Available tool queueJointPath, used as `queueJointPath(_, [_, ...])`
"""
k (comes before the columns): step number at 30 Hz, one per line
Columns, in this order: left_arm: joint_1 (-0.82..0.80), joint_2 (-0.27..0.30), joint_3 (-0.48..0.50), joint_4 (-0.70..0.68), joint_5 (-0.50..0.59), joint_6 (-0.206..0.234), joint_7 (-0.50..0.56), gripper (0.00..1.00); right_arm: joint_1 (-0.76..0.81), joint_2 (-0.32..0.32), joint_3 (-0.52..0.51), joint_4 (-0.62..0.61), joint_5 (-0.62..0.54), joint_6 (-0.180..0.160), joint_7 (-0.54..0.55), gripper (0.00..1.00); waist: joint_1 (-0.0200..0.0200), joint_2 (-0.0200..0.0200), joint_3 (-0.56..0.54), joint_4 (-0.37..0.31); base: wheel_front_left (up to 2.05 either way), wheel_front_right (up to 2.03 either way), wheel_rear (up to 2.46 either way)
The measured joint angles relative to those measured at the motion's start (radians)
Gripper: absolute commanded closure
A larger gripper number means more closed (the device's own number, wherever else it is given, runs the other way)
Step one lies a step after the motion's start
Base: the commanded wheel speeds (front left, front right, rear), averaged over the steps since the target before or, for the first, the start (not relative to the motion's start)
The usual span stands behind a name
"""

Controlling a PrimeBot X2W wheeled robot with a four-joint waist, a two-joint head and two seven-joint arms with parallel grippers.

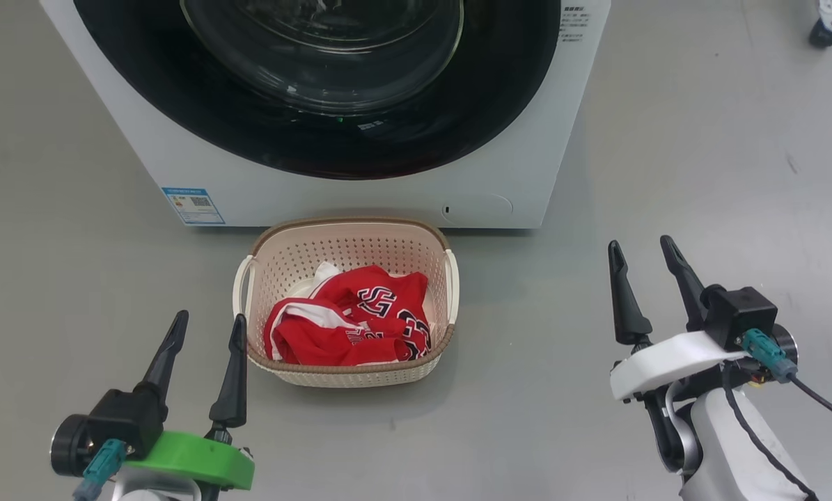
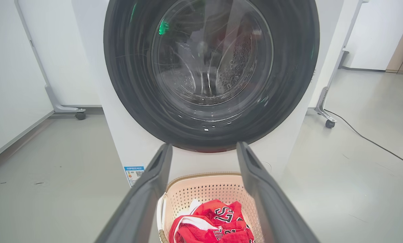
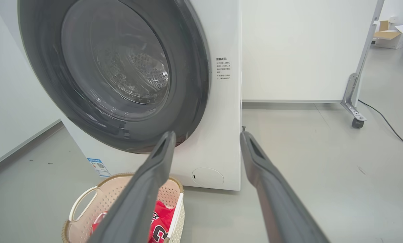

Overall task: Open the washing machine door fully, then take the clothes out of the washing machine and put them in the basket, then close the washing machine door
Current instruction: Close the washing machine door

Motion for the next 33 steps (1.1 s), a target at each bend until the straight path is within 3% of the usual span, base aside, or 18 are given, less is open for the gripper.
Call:
queueJointPath(16, [0.077, 0.0, -0.009, 0.012, 0.001, 0.008, 0.0, 0.0, 0.197, 0.008, 0.012, -0.083, -0.014, -0.016, 0.0, 0.0, 0.0, 0.0, -0.095, -0.055, 0.0, 0.0, 0.0])
queueJointPath(33, [0.115, -0.001, -0.028, 0.015, 0.001, 0.012, 0.0, 0.0, 0.277, 0.016, -0.004, -0.148, -0.014, -0.035, 0.0, 0.0, 0.0, 0.0, -0.135, -0.064, 0.0, 0.0, 0.0])
